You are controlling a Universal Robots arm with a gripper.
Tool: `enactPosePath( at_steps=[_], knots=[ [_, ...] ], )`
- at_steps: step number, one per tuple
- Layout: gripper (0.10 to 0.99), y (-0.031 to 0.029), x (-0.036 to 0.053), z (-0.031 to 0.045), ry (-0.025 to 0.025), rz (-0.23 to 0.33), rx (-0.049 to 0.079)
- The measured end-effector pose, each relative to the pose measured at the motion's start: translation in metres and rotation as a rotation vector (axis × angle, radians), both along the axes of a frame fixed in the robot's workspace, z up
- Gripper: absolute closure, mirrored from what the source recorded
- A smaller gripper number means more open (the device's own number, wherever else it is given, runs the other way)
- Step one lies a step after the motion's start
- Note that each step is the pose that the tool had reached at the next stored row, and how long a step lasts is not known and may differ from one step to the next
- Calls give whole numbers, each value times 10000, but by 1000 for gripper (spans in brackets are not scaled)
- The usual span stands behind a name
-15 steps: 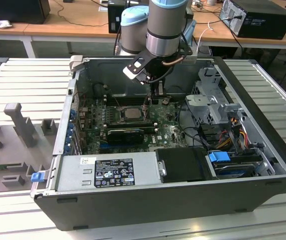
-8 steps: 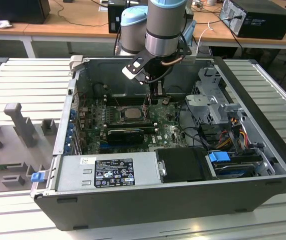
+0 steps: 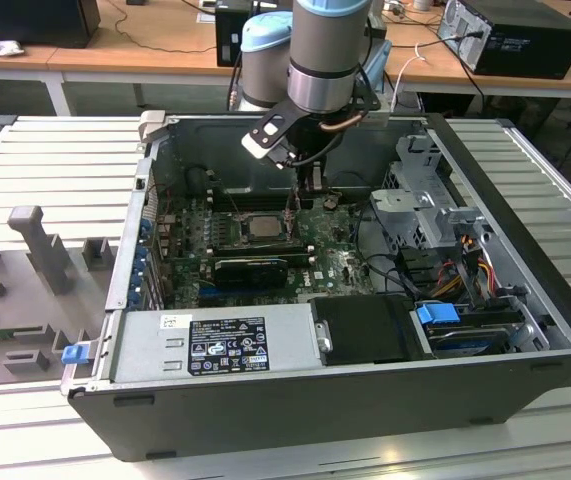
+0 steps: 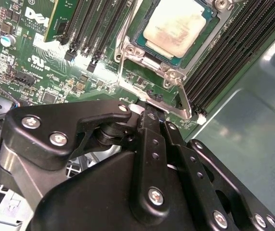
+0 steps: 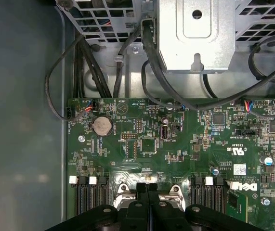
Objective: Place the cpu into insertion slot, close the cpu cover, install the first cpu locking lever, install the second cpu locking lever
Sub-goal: 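Close the cpu cover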
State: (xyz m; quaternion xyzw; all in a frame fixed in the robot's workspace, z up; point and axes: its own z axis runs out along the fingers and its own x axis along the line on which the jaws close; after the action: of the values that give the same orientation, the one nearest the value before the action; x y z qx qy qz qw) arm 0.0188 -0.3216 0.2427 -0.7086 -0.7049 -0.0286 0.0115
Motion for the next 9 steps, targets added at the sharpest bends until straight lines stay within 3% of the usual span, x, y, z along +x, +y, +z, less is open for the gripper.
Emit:
enactPosePath(
  at_steps=[9],
  knots=[
    [980, 0, -40, 0, 0, 0, -1]
  ],
)
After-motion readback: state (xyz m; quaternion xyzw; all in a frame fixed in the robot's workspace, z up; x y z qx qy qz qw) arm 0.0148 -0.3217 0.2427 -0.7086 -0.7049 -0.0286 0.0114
